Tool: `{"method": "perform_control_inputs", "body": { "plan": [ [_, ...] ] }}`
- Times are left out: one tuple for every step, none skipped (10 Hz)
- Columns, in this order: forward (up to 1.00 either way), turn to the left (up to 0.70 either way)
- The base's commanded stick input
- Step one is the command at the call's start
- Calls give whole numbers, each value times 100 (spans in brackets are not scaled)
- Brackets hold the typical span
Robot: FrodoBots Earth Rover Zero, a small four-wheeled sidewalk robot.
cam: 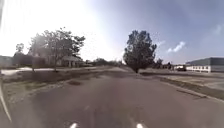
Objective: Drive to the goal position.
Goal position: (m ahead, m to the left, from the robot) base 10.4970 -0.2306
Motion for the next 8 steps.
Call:
{"method": "perform_control_inputs", "body": {
  "plan": [
    [70,0],
    [70,0],
    [70,0],
    [70,0],
    [70,0],
    [70,0],
    [70,0],
    [70,0]
  ]
}}
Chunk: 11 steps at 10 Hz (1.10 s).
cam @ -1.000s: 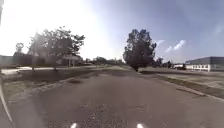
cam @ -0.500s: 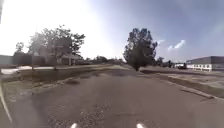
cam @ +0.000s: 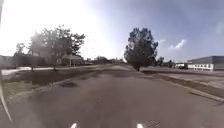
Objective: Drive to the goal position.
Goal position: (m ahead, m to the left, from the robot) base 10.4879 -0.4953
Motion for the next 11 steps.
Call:
{"method": "perform_control_inputs", "body": {
  "plan": [
    [70,0],
    [70,0],
    [70,0],
    [70,0],
    [70,0],
    [70,0],
    [70,0],
    [70,0],
    [70,0],
    [70,0],
    [70,0]
  ]
}}
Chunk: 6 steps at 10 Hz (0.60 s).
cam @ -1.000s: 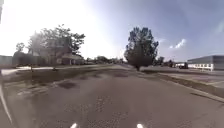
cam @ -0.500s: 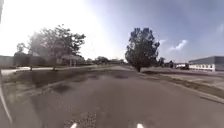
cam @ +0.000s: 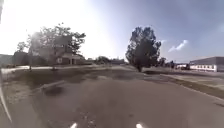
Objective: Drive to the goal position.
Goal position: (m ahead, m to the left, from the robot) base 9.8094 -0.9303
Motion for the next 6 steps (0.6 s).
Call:
{"method": "perform_control_inputs", "body": {
  "plan": [
    [70,0],
    [70,0],
    [70,0],
    [70,0],
    [70,0],
    [70,0]
  ]
}}
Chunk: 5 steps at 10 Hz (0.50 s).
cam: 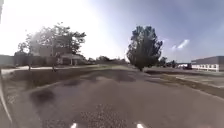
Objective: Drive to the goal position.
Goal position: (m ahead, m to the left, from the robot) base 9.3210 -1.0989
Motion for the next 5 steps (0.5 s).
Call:
{"method": "perform_control_inputs", "body": {
  "plan": [
    [70,0],
    [70,0],
    [70,0],
    [70,0],
    [70,0]
  ]
}}
